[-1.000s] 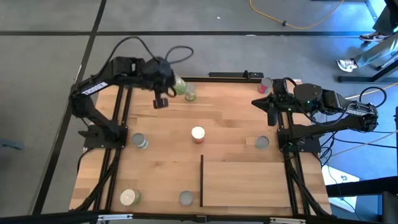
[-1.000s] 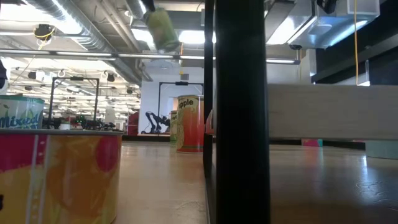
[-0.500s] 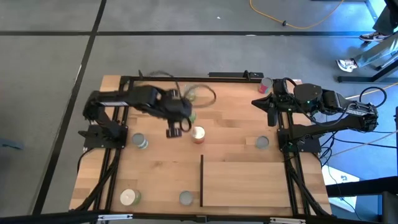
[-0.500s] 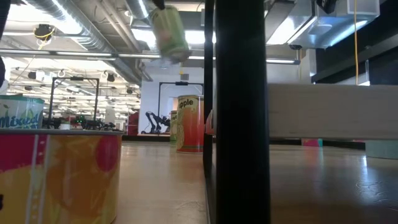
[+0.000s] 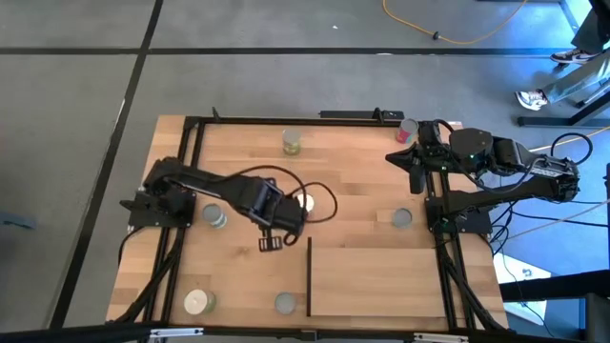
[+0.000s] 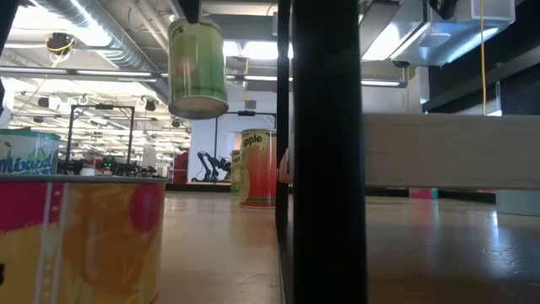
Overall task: Pick and place cans onto a shelf
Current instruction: Put the left canned pears on the shelf
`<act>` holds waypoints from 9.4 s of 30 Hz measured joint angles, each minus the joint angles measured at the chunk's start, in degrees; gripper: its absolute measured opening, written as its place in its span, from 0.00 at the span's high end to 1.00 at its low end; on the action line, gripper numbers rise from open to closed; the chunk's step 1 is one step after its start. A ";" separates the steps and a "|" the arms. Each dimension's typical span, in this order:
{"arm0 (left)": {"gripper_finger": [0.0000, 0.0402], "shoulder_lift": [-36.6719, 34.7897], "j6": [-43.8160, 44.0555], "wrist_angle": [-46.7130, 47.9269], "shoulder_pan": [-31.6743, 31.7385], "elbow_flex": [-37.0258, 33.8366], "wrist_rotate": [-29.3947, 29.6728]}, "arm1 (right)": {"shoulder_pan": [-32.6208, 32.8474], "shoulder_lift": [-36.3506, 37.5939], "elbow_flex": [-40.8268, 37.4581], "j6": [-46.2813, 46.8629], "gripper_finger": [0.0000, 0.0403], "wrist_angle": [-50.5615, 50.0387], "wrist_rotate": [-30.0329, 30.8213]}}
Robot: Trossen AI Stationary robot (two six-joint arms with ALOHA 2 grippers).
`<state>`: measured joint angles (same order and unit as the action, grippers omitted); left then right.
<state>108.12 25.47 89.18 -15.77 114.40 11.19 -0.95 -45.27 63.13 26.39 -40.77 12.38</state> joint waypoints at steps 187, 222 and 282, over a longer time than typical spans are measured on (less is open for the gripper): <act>0.96 -27.24 2.78 0.84 -1.31 3.86 14.27 | -1.20 -89.31 60.18 -20.47 0.79 -8.73 -23.42; 0.96 -27.24 2.35 0.81 -1.30 3.90 14.28 | -1.33 -83.31 71.64 -20.77 1.00 -23.25 -25.30; 0.96 -27.02 -2.11 0.84 -1.25 3.86 14.70 | 28.67 -60.33 40.06 19.09 1.00 -17.23 -19.71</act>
<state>81.10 23.35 90.02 -17.02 118.26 25.89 27.72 -105.60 103.19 45.48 -58.01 -7.33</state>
